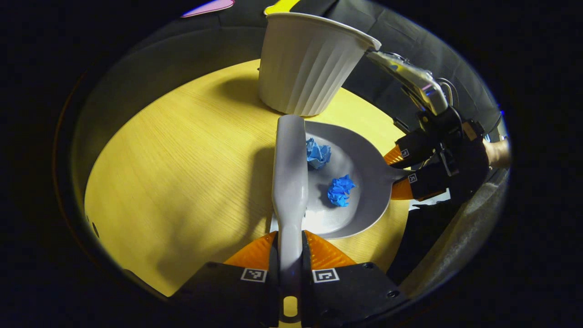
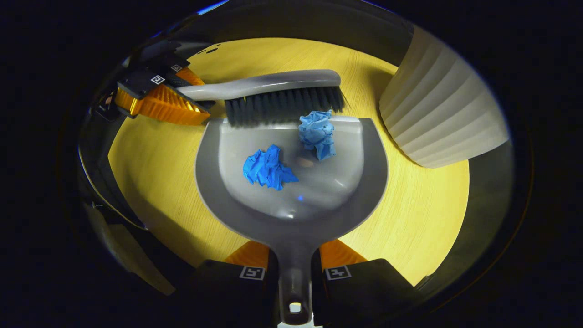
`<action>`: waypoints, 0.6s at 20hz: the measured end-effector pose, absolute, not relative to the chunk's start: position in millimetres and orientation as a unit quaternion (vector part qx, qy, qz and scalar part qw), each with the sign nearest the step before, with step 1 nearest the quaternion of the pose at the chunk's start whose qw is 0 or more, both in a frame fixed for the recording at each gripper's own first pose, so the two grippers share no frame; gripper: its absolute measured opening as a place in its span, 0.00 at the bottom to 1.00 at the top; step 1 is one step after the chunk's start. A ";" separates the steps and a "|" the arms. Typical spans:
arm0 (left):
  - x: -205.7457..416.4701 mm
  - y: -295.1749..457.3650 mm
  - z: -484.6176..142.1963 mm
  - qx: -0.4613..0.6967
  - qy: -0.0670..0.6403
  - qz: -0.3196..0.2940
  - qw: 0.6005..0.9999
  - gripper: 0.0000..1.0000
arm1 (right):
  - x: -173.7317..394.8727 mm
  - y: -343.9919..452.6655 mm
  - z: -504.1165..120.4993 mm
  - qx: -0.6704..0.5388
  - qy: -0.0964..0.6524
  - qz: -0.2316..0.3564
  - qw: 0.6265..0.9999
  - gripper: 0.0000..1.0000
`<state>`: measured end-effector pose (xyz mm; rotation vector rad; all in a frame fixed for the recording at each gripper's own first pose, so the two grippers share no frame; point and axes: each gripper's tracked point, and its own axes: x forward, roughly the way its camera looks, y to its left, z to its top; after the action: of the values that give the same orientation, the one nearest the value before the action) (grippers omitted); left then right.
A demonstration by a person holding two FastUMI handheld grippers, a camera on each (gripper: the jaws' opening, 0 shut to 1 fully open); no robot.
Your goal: Pick up the small broom and dustpan from the desktop, sweep the trash into the dustpan with the broom, and then empty the trash into the garbage bin.
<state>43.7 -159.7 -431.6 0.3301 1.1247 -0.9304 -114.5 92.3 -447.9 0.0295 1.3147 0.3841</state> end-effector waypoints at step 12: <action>54.1 -97.5 -422.0 0.084 0.493 -0.281 0.819 0.22 | -116.7 98.7 -428.1 0.083 0.586 0.103 0.800 0.33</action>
<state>54.1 -97.5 -422.0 0.1781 1.0500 -0.5983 -116.7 98.7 -428.1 0.1775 1.2571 0.2211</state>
